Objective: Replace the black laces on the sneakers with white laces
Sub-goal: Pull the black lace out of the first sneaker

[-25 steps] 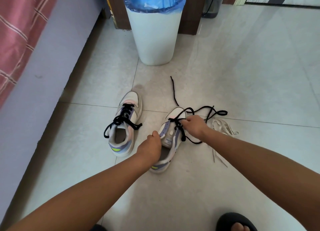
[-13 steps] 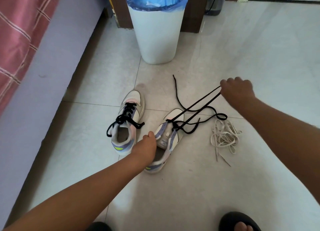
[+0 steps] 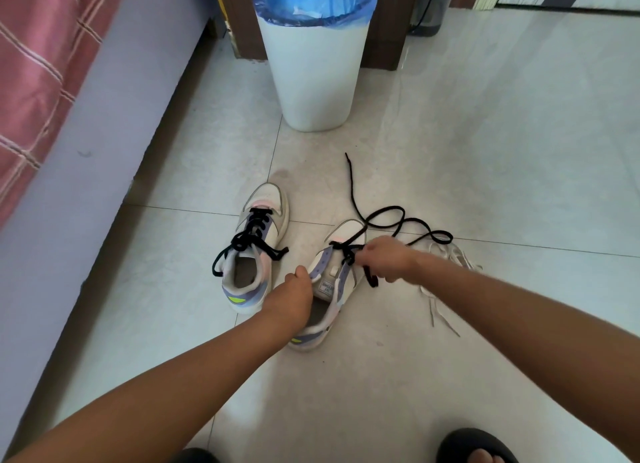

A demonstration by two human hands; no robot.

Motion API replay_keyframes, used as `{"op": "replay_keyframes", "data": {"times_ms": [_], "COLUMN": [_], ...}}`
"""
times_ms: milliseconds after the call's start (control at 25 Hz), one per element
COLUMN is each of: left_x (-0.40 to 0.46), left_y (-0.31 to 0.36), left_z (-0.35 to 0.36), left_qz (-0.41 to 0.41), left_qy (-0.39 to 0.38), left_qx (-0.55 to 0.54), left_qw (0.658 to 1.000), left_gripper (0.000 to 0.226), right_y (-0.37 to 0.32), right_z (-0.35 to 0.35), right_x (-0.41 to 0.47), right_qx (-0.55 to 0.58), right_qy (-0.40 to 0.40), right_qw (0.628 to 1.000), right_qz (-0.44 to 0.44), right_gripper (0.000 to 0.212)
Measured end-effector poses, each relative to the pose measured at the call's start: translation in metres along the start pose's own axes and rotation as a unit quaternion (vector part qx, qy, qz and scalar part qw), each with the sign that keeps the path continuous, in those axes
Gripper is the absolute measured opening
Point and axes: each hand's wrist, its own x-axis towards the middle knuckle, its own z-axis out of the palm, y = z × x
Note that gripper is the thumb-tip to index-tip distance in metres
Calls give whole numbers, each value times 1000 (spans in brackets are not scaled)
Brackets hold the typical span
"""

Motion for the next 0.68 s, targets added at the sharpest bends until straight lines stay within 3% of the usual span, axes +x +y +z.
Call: {"op": "replay_keyframes", "data": {"times_ms": [80, 160, 200, 280, 400, 520, 680], "left_x": [1, 2, 1, 1, 1, 0, -1], "left_y": [-1, -2, -2, -1, -1, 0, 1], "left_z": [1, 2, 2, 1, 1, 1, 0], "left_qz": [2, 5, 6, 8, 7, 4, -3], "left_qy": [8, 7, 5, 2, 6, 4, 6], "left_qx": [2, 2, 3, 0, -4, 0, -5], "left_qw": [1000, 1000, 1000, 1000, 1000, 1000, 1000], "left_gripper": [26, 27, 27, 27, 27, 26, 28], "right_y": [-28, -48, -49, -34, 2, 13, 6], "right_z": [-21, -35, -35, -28, 1, 25, -13], "right_x": [-2, 3, 5, 6, 6, 12, 25], "right_qx": [235, 343, 325, 183, 24, 19, -61], "right_qy": [-59, -4, 50, 113, 16, 35, 185], "right_qw": [970, 938, 943, 977, 997, 999, 980], "right_qz": [7, -48, -52, -3, 76, 27, -45], "right_gripper": [23, 23, 22, 19, 32, 33, 29]}}
